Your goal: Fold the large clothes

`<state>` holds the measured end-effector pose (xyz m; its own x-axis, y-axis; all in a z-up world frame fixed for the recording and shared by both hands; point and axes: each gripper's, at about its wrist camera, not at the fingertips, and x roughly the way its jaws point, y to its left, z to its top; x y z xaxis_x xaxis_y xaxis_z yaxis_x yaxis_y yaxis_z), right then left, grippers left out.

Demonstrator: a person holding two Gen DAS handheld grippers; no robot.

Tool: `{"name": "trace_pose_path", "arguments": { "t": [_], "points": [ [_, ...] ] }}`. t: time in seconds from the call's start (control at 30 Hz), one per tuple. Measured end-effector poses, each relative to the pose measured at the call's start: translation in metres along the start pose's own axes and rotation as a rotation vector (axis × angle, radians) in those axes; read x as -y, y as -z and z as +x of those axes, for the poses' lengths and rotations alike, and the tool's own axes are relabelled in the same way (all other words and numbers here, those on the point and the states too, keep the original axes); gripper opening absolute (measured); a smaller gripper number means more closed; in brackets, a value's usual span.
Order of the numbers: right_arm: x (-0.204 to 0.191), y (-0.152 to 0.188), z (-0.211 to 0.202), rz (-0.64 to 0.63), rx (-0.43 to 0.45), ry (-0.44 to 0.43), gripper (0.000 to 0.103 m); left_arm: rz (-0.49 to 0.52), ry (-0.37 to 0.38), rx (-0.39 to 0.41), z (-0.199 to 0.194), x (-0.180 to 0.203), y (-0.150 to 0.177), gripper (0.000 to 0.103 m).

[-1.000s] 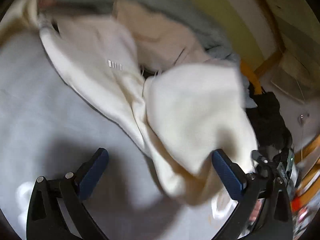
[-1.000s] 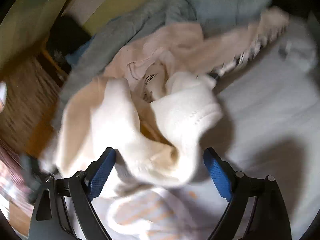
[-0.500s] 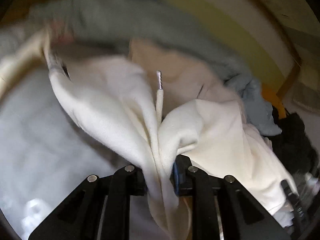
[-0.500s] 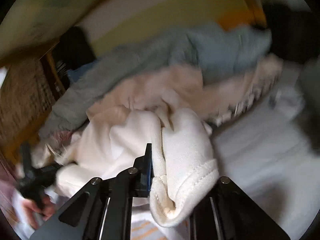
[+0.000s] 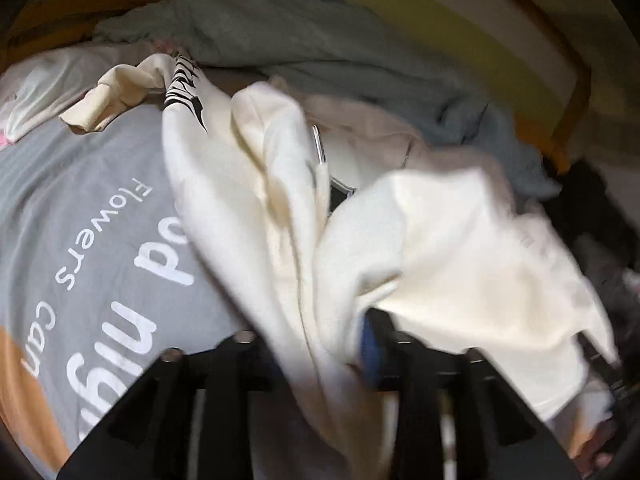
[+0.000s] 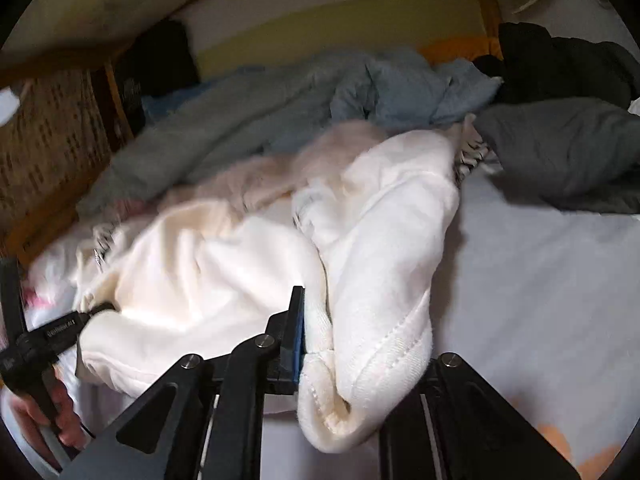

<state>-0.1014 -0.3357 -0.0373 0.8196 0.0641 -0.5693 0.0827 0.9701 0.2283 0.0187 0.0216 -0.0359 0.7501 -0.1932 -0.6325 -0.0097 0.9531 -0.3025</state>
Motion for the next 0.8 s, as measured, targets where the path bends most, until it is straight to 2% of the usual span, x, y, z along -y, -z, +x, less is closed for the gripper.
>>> {"name": "trace_pose_path", "arguments": {
  "t": [0.03, 0.1, 0.17, 0.23, 0.3, 0.33, 0.37, 0.4, 0.47, 0.5, 0.53, 0.57, 0.6, 0.67, 0.7, 0.73, 0.8],
  "points": [
    [0.003, 0.001, 0.0, 0.007, 0.011, -0.007, 0.022, -0.005, -0.005, 0.001, 0.004, -0.003, 0.0, 0.049],
    [0.006, 0.002, -0.003, 0.006, 0.033, -0.02, 0.025, -0.042, 0.016, -0.007, -0.003, -0.005, -0.007, 0.05],
    [0.007, 0.0, -0.008, -0.003, 0.047, -0.004, 0.029, -0.027, 0.0, 0.056, -0.017, -0.003, -0.009, 0.067],
    [0.01, 0.0, -0.017, 0.001, 0.074, 0.038, 0.045, 0.006, -0.052, 0.131, -0.028, 0.0, -0.007, 0.078],
    [0.012, 0.0, -0.026, 0.005, 0.094, 0.071, 0.057, 0.0, -0.08, 0.125, -0.031, -0.002, -0.008, 0.08],
    [0.014, -0.001, -0.031, 0.003, 0.101, 0.095, 0.064, -0.003, -0.071, 0.112, -0.031, -0.002, -0.01, 0.08],
    [0.016, -0.003, -0.033, 0.0, 0.101, 0.111, 0.065, 0.001, -0.063, 0.123, -0.036, -0.006, -0.012, 0.08],
    [0.019, -0.005, -0.038, -0.004, 0.104, 0.123, 0.066, 0.018, -0.069, 0.162, -0.044, -0.004, -0.012, 0.08],
    [0.023, -0.006, -0.047, 0.001, 0.139, 0.167, 0.077, 0.081, -0.104, 0.278, -0.073, 0.001, -0.008, 0.08],
    [0.026, -0.006, -0.055, -0.001, 0.179, 0.206, 0.085, 0.106, -0.114, 0.327, -0.083, 0.005, -0.007, 0.08],
    [0.028, -0.006, -0.061, -0.002, 0.21, 0.232, 0.087, 0.126, -0.115, 0.383, -0.095, 0.008, -0.007, 0.083],
    [0.029, -0.007, -0.066, -0.002, 0.231, 0.243, 0.087, 0.134, -0.095, 0.426, -0.106, 0.008, -0.005, 0.09],
    [0.03, -0.009, -0.07, -0.002, 0.241, 0.238, 0.087, 0.136, -0.043, 0.459, -0.115, 0.009, -0.005, 0.093],
    [0.03, -0.01, -0.075, -0.013, 0.257, 0.224, 0.088, 0.143, 0.051, 0.489, -0.123, 0.01, -0.001, 0.099],
    [0.026, -0.01, -0.077, -0.034, 0.267, 0.225, 0.092, 0.149, 0.068, 0.494, -0.125, 0.011, 0.002, 0.1],
    [0.022, -0.009, -0.078, -0.058, 0.273, 0.228, 0.101, 0.162, 0.069, 0.489, -0.123, 0.014, 0.005, 0.103],
    [0.006, -0.007, -0.077, -0.15, 0.272, 0.222, 0.103, 0.183, 0.045, 0.47, -0.118, 0.018, 0.009, 0.103]
  ]
}}
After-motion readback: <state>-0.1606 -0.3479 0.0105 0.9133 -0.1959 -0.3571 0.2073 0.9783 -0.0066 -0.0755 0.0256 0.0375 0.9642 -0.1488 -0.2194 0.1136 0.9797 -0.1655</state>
